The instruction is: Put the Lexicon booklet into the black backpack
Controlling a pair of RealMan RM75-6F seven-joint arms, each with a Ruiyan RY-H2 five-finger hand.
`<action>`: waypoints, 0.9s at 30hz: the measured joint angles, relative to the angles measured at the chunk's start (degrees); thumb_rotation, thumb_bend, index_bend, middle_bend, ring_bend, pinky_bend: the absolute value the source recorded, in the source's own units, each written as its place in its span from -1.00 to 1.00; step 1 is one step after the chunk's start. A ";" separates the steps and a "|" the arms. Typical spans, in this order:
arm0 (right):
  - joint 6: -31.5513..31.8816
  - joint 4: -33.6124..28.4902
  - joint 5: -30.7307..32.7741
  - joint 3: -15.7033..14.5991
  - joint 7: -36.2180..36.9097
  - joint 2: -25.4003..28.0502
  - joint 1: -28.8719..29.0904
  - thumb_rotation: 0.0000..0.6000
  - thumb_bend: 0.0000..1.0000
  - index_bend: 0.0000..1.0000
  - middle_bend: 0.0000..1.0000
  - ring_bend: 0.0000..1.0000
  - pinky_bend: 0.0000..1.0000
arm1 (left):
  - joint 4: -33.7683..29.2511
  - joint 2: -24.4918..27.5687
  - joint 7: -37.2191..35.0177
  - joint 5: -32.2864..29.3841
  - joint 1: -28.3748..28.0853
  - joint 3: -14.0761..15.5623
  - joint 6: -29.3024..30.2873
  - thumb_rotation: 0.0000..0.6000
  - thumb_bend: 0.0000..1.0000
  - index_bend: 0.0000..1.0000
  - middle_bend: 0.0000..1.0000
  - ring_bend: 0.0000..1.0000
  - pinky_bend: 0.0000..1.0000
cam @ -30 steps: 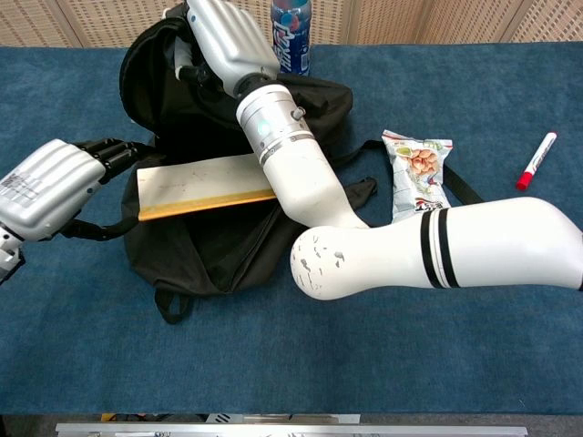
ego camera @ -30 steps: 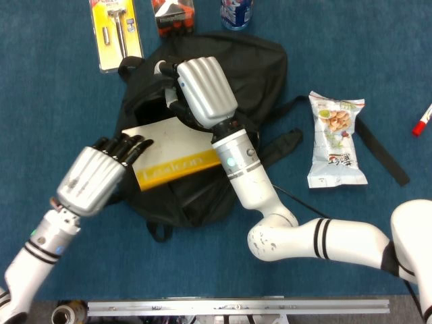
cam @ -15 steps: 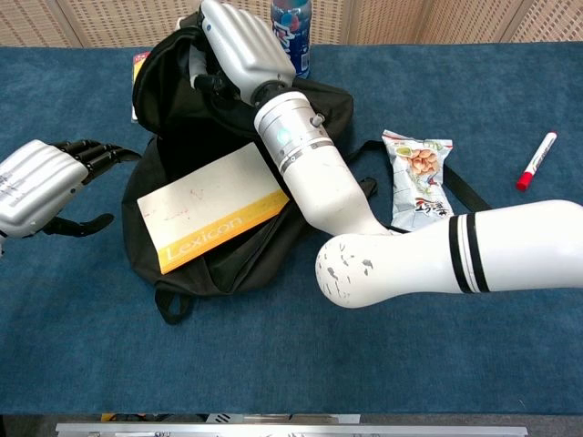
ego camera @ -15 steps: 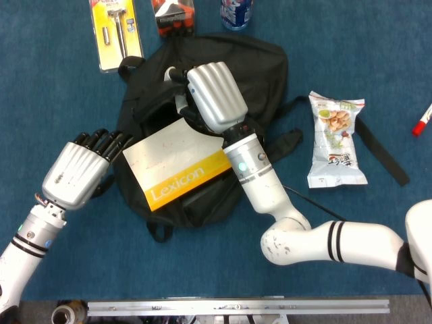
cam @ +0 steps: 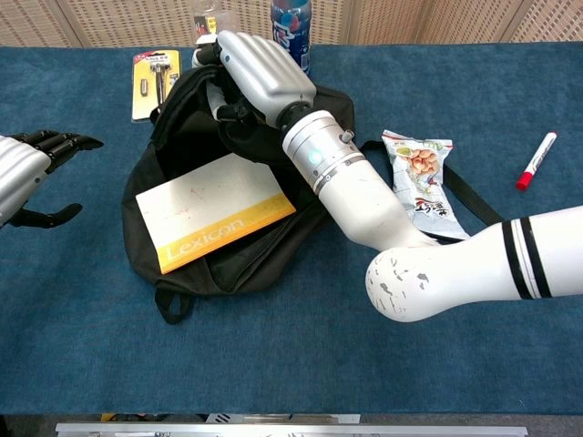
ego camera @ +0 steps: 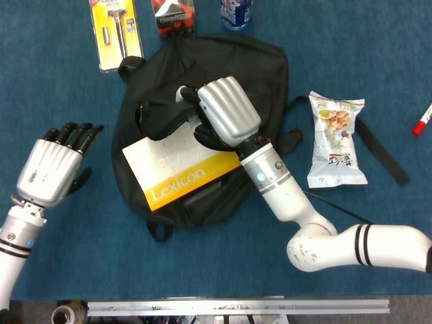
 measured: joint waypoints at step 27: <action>-6.84 -15.08 4.12 -0.14 -2.10 9.48 -1.54 1.00 -1.00 -0.71 -0.52 -0.62 -0.33 | -3.18 3.35 1.22 -1.60 3.64 -1.84 2.46 1.00 -0.46 -0.74 -0.52 -0.51 -0.21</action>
